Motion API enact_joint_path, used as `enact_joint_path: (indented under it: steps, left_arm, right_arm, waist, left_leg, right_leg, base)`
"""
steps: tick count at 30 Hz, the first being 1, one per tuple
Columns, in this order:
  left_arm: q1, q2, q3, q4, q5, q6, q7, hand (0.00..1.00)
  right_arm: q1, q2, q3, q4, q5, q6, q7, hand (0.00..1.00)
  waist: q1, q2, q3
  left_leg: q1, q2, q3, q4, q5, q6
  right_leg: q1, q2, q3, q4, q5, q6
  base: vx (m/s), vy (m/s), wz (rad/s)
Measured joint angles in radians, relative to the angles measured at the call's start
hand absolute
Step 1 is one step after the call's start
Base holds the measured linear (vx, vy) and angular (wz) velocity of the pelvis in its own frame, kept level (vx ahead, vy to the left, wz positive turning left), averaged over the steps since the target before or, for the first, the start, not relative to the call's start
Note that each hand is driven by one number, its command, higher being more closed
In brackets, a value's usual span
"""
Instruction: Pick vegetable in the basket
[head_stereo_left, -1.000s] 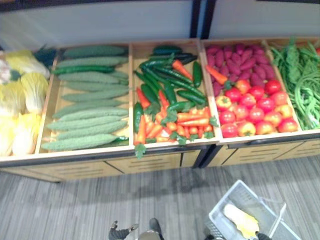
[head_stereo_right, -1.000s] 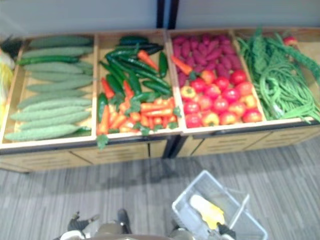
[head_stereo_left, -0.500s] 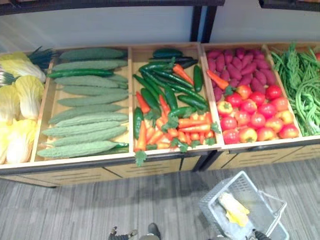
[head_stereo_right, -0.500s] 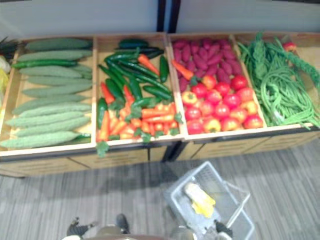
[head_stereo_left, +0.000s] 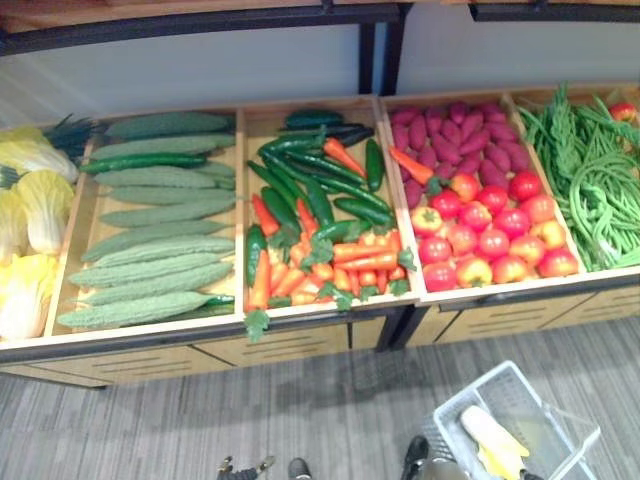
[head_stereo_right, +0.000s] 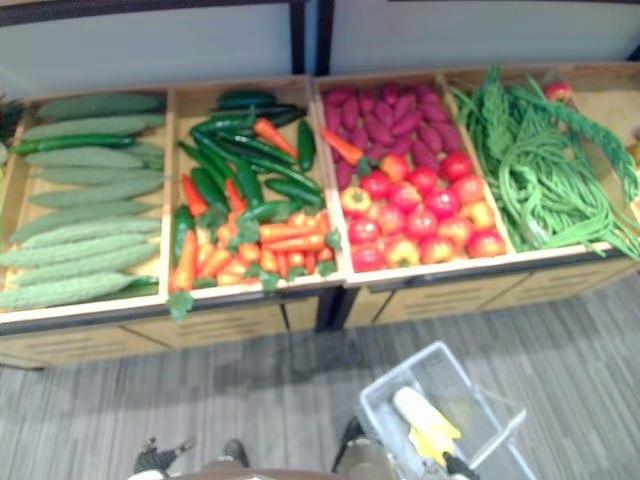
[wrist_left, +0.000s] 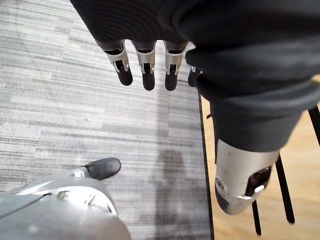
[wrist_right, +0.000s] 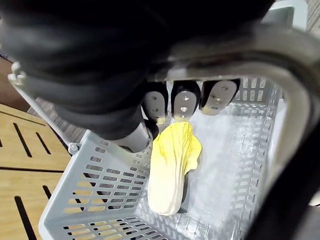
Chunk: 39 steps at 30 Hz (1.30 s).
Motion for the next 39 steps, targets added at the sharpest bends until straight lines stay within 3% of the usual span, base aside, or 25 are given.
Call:
enact_joint_path:
  steps: [1,7,9,13,15,16,18,19,23,28,31,35,39]
  left_arm:
    - [0.005,-0.002,0.045,0.001,-0.031,0.001,0.001,0.0]
    - [-0.002,0.004,0.269,0.039,-0.247,0.015,0.03,0.0]
    - [-0.031,0.007,0.377,0.029,-0.363,0.013,0.085,0.0]
    - [-0.052,-0.021,0.431,-0.155,-0.407,0.002,0.192,0.0]
    - [-0.05,-0.037,0.407,-0.39,-0.4,-0.025,0.298,0.0]
    - [-0.051,-0.037,0.392,-0.448,-0.395,-0.033,0.318,0.0]
    - [-0.051,-0.036,0.316,-0.657,-0.248,-0.05,0.419,0.0]
    - [-0.051,-0.037,0.296,-0.716,-0.224,-0.051,0.434,0.0]
    - [-0.046,-0.029,0.141,-0.969,0.039,-0.041,0.499,0.0]
    - [-0.031,0.028,-0.054,-0.993,0.22,-0.043,0.46,0.0]
    - [-0.03,0.116,-0.15,-0.988,0.236,-0.053,0.407,0.0]
    - [-0.034,0.273,-0.244,-0.922,0.272,-0.118,0.323,0.0]
    - [-0.11,0.383,-0.334,-0.812,0.303,-0.144,0.241,0.0]
  right_arm:
    - [0.013,0.001,-0.022,0.014,0.0,0.001,0.0,1.0]
    - [0.024,0.008,-0.115,0.075,-0.002,0.015,0.001,1.0]
    - [0.027,0.006,-0.126,0.103,-0.003,0.015,0.0,1.0]
    - [0.048,0.005,-0.118,0.106,-0.003,0.015,-0.003,1.0]
    - [0.057,0.002,-0.074,0.097,-0.003,0.012,-0.014,1.0]
    - [0.06,0.002,-0.066,0.089,-0.002,0.012,-0.018,1.0]
    - [0.072,0.002,-0.018,0.058,-0.002,0.006,-0.027,1.0]
    - [0.073,-0.001,-0.001,0.059,-0.002,0.0,-0.028,1.0]
    - [0.079,-0.003,0.072,0.037,-0.002,-0.019,-0.032,1.0]
    - [0.093,-0.011,0.105,-0.001,-0.003,-0.027,-0.021,1.0]
    - [0.099,-0.022,0.132,-0.016,-0.004,-0.027,-0.017,1.0]
    - [0.109,-0.032,0.185,-0.054,-0.005,-0.029,0.002,1.0]
    - [0.115,-0.055,0.229,-0.083,-0.011,-0.034,0.004,1.0]
  waist:
    - [0.0,0.005,-0.019]
    - [-0.013,-0.034,-0.081]
    - [-0.018,-0.036,-0.088]
    - [-0.018,-0.024,-0.111]
    - [-0.018,-0.017,-0.124]
    - [-0.017,-0.014,-0.125]
    - [-0.016,-0.006,-0.13]
    - [-0.016,-0.005,-0.132]
    - [-0.014,-0.003,-0.135]
    - [-0.019,0.018,-0.143]
    - [-0.021,0.029,-0.137]
    - [-0.042,0.045,-0.136]
    - [-0.051,0.065,-0.124]
  left_leg:
    - [-0.002,-0.002,-0.011,-0.004,0.0,0.0]
    - [0.001,-0.025,-0.012,-0.025,0.0,0.001]
    - [0.015,-0.031,-0.012,-0.026,0.0,0.001]
    - [0.015,-0.034,-0.013,-0.033,0.0,0.002]
    - [0.013,-0.035,-0.016,-0.033,-0.001,0.002]
    - [0.012,-0.036,-0.016,-0.033,-0.001,0.002]
    - [0.01,-0.041,-0.022,-0.033,-0.002,0.005]
    - [0.008,-0.041,-0.027,-0.03,-0.003,0.006]
    - [0.003,-0.042,-0.04,-0.013,-0.009,0.013]
    - [0.003,-0.042,-0.036,0.004,-0.023,0.026]
    - [0.013,-0.04,-0.017,0.007,-0.037,0.022]
    - [0.009,-0.045,0.026,0.029,-0.062,0.022]
    - [0.001,-0.055,0.072,0.034,-0.063,0.023]
  right_leg:
    - [0.016,0.007,-0.009,-0.026,0.011,0.004]
    - [0.038,0.008,-0.012,-0.104,0.056,0.011]
    - [0.067,0.01,-0.013,-0.132,0.063,0.018]
    - [0.08,0.012,-0.018,-0.151,0.064,0.02]
    - [0.082,0.011,-0.021,-0.155,0.064,0.02]
    - [0.082,0.01,-0.024,-0.154,0.064,0.02]
    - [0.085,0.004,-0.028,-0.153,0.064,0.021]
    - [0.085,0.003,-0.026,-0.152,0.064,0.021]
    - [0.084,-0.002,-0.017,-0.146,0.064,0.02]
    - [0.084,-0.006,-0.009,-0.14,0.064,0.02]
    - [0.078,-0.004,0.012,-0.132,0.068,0.018]
    - [0.061,-0.005,0.064,-0.153,0.092,0.023]
    - [0.021,-0.008,0.112,-0.162,0.112,0.025]
  base:
    - [0.02,0.007,0.19]
    - [0.06,0.026,0.04]
    - [0.05,0.002,0.01]
    - [0.0,-0.003,0.01]
    - [0.0,0.0,0.0]
    - [0.0,-0.009,0.07]
    - [-0.01,0.002,0.09]
    - [-0.01,0.002,0.16]
    - [-0.01,0.0,0.08]
    - [-0.06,-0.015,-0.04]
    - [-0.07,0.001,-0.21]
    - [-0.08,-0.002,-0.33]
    - [-0.02,-0.013,-0.33]
